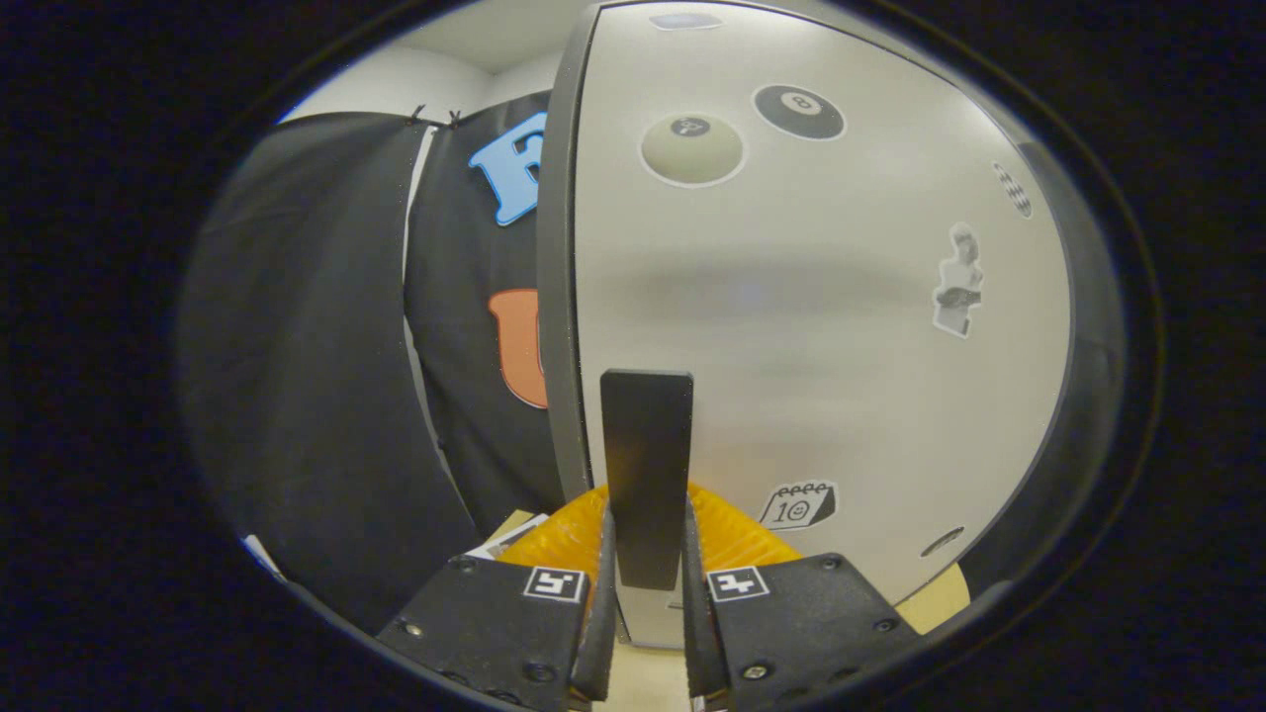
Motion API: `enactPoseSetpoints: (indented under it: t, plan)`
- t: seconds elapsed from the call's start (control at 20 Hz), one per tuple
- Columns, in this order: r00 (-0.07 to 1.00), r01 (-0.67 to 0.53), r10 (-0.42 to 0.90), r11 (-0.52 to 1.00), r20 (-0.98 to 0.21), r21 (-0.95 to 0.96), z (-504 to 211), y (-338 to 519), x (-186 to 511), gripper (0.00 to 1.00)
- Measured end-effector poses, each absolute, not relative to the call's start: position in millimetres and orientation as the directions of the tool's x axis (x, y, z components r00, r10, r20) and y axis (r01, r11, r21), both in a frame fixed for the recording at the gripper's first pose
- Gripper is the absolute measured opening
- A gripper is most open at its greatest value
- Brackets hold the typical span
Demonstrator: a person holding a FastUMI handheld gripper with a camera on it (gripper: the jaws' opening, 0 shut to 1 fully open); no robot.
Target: Open the shoe cabinet door, grab the shoes and put them into the shoe cabinet, then close the shoe cabinet door.
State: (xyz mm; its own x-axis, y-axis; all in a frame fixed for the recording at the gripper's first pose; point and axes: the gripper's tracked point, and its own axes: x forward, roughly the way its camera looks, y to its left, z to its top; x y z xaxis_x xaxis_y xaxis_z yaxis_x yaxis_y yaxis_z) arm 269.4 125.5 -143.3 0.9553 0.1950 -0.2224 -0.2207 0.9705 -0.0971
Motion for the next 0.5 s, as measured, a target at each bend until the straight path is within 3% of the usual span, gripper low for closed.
enactPoseSetpoints:
  t: [0.5]
  plan:
    - [0.933,-0.316,0.288,0.943,-0.216,-0.107,-141,117,222,0.28]
